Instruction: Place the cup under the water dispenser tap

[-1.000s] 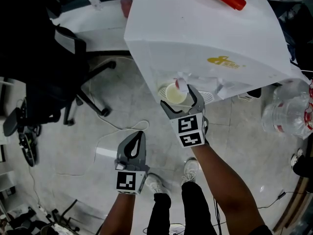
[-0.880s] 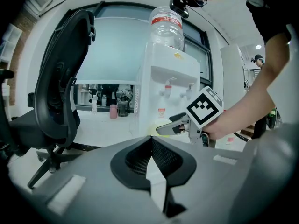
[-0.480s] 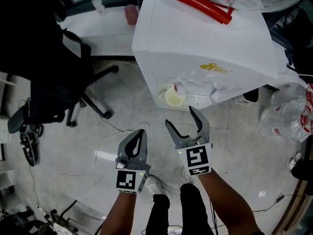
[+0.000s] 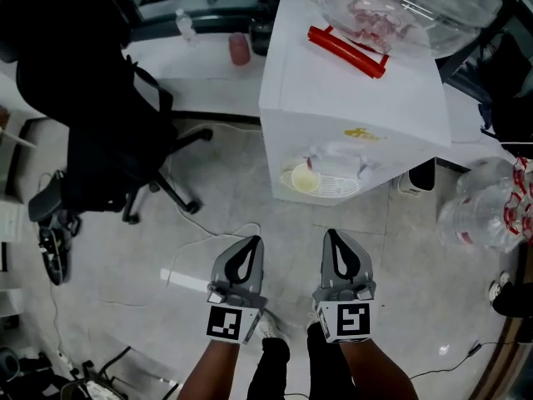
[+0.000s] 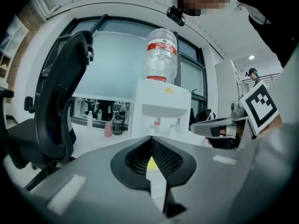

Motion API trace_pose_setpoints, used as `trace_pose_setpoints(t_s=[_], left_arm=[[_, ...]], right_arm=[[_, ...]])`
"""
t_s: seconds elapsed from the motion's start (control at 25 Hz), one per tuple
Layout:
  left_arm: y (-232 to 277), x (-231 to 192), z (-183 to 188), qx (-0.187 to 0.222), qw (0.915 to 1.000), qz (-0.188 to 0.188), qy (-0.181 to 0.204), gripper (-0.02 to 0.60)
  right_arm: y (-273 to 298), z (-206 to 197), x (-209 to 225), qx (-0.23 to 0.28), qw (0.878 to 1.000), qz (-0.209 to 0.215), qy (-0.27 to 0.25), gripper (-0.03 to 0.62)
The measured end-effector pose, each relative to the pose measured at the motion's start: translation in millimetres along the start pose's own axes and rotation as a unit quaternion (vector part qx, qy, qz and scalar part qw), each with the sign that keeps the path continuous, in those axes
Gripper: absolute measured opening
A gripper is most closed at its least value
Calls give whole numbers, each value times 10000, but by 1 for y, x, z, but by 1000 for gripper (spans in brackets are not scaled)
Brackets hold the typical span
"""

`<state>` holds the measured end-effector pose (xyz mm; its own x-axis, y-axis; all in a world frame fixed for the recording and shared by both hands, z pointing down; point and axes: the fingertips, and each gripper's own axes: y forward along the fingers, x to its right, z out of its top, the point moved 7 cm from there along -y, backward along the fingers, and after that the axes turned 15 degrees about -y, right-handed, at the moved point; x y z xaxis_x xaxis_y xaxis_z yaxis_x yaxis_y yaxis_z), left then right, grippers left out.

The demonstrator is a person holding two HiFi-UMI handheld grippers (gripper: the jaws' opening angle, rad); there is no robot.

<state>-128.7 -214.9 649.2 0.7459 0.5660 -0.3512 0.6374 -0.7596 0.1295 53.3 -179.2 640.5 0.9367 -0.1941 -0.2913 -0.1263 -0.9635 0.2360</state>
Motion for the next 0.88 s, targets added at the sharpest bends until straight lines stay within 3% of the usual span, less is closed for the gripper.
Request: trace_pose_setpoints(t_s=[0.24, 0.4, 0.52, 0.88], left_arm=[[-30, 17, 23, -122, 9998, -153, -7, 18], [-54, 33, 36, -388, 9989, -77, -259, 17], [-69, 47, 67, -389, 9988, -97, -275, 17], [-93, 78, 136, -214, 9992, -41, -324, 17]], right_arm=[[-37, 30, -14, -161, 9993, 335, -83, 2], [-68, 54, -12, -330, 9976, 570, -220, 2], [-86, 83, -8, -423, 9951, 755, -484, 2], [-111, 172, 18, -121, 9956, 713, -601, 2]])
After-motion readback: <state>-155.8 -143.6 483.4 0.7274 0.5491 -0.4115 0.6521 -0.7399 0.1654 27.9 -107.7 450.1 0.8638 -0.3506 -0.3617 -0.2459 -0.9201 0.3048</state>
